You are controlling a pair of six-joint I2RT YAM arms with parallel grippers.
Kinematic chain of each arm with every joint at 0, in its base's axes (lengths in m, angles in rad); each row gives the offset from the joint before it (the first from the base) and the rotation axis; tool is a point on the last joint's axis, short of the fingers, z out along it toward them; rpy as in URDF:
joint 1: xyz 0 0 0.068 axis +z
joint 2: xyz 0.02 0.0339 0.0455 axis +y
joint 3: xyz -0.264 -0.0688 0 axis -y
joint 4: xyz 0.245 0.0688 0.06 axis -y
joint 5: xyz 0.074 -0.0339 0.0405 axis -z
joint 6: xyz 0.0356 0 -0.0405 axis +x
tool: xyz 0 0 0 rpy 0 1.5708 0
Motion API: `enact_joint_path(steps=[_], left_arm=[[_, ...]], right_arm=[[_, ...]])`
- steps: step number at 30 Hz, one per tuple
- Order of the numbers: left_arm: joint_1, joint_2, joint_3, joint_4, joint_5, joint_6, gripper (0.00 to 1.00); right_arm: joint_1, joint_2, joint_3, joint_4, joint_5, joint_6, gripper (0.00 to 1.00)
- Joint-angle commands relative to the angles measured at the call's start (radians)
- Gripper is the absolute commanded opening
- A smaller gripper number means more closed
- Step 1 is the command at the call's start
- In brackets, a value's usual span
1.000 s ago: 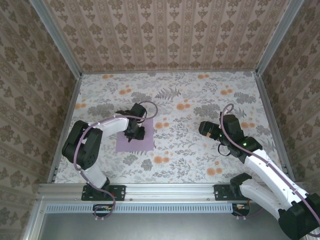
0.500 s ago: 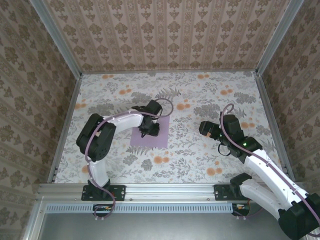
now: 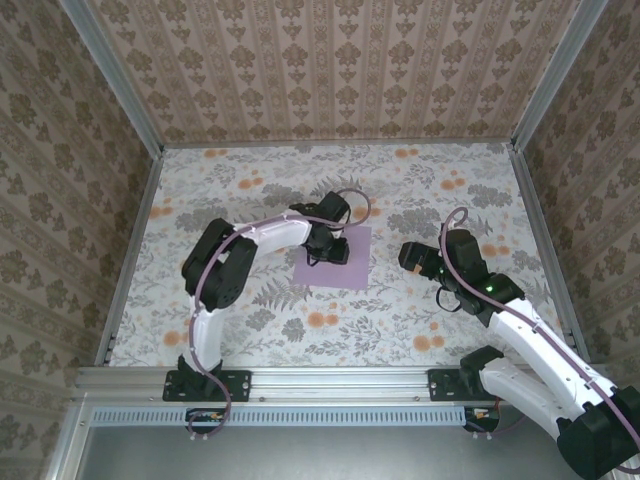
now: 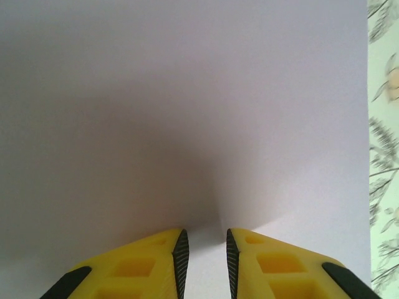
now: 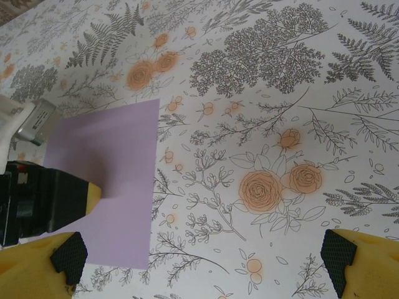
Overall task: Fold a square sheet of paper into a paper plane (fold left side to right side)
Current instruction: Move the square sheet of paper to the center of the table, then pick up the square sheet of paper from the center of the table.
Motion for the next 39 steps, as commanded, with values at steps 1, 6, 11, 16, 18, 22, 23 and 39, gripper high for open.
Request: enact_joint_path(steps=[1, 6, 11, 16, 18, 22, 23, 39], left_arm=[[-0.012, 0.059, 0.037, -0.003, 0.059, -0.028, 0.27], [0.001, 0.007, 0.05, -0.002, 0.083, -0.011, 0.31], [0.044, -0.122, 0.029, -0.006, 0.093, 0.018, 0.39], [0.123, -0.251, -0.063, 0.011, 0.129, 0.017, 0.42], [0.151, -0.287, -0.109, 0.021, 0.152, 0.015, 0.46], [0.19, -0.341, -0.196, 0.051, 0.208, 0.018, 0.71], [0.195, -0.356, -0.218, 0.061, 0.214, 0.018, 0.83], [0.207, -0.324, -0.356, 0.192, 0.357, -0.048, 0.9]], right_arm=[[0.007, 0.007, 0.015, -0.011, 0.023, 0.008, 1.0], [0.007, 0.037, 0.027, -0.01, 0.021, 0.004, 1.0], [0.008, 0.134, 0.083, 0.005, 0.008, -0.021, 1.0], [0.009, 0.306, 0.19, 0.015, -0.006, -0.073, 1.0], [0.008, 0.376, 0.238, 0.018, -0.008, -0.091, 1.0], [0.011, 0.53, 0.336, 0.019, -0.022, -0.118, 1.0], [0.011, 0.578, 0.358, 0.021, -0.025, -0.126, 1.0], [0.041, 1.035, 0.689, -0.021, -0.07, -0.134, 1.0]])
